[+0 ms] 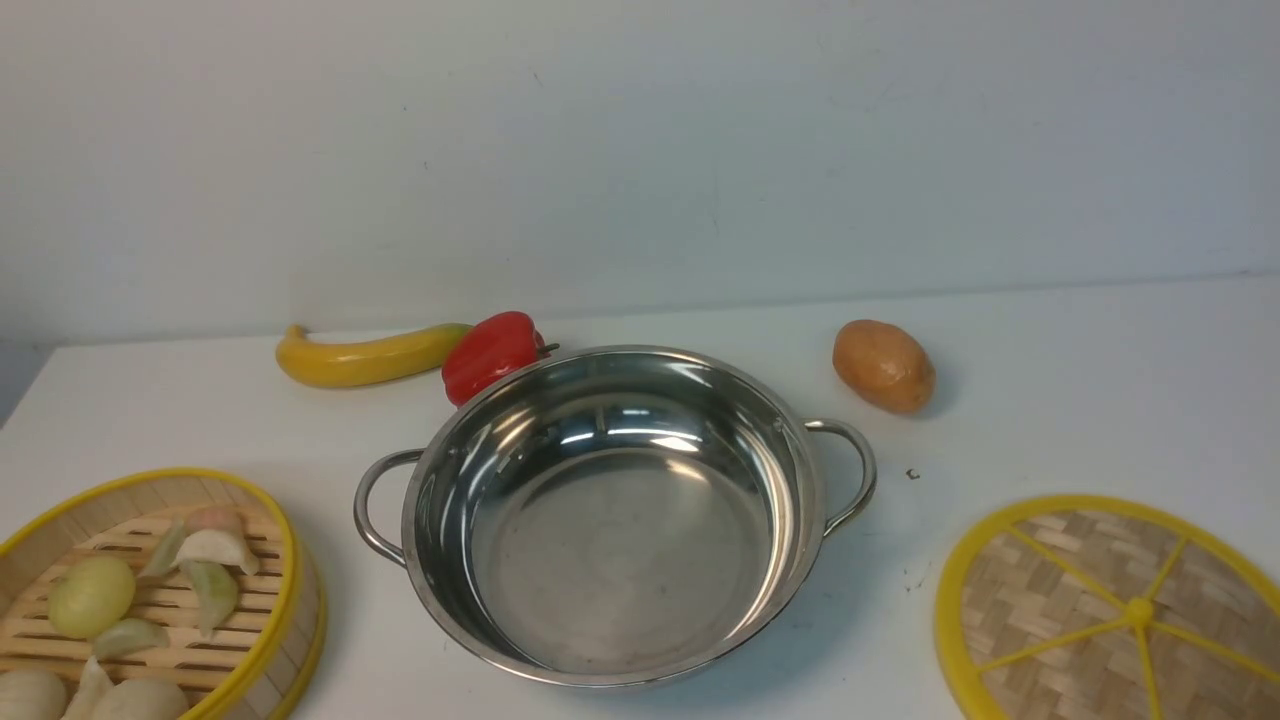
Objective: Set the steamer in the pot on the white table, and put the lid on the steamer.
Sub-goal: 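Grasp the rim of the steamer basket holding the buns with the left gripper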
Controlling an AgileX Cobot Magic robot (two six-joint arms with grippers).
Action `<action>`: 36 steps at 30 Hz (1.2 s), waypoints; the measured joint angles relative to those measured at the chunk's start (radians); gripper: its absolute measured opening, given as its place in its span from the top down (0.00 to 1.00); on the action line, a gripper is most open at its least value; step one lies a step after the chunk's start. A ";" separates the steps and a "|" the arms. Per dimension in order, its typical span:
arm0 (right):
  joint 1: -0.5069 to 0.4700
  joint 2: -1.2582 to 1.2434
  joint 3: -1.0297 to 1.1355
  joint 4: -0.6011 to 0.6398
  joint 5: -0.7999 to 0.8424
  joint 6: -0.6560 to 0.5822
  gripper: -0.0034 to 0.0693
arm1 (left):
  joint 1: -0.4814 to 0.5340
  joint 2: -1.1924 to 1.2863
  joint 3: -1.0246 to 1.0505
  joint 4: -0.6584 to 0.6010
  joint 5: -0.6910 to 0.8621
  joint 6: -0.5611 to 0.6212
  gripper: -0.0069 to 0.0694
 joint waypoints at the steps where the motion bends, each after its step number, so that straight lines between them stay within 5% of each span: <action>1: 0.000 0.000 0.000 0.000 0.000 0.000 0.62 | 0.000 0.000 0.000 0.000 0.000 0.000 0.60; 6: 0.000 0.000 0.000 0.000 0.000 0.000 0.62 | 0.000 0.000 0.000 -0.041 -0.013 -0.017 0.60; 11: 0.000 0.000 0.000 0.000 0.000 0.000 0.62 | 0.000 0.000 0.001 -0.307 -0.102 -0.115 0.60; 21: 0.000 0.000 0.000 0.000 0.000 0.000 0.62 | 0.000 0.000 0.001 -0.547 -0.331 -0.132 0.60; 28: 0.000 0.000 0.000 0.000 0.000 0.000 0.62 | 0.000 0.000 0.001 -0.585 -0.316 -0.134 0.60; 36: 0.000 0.000 0.000 0.000 0.000 0.000 0.62 | 0.000 0.000 -0.147 -0.584 -0.112 -0.004 0.60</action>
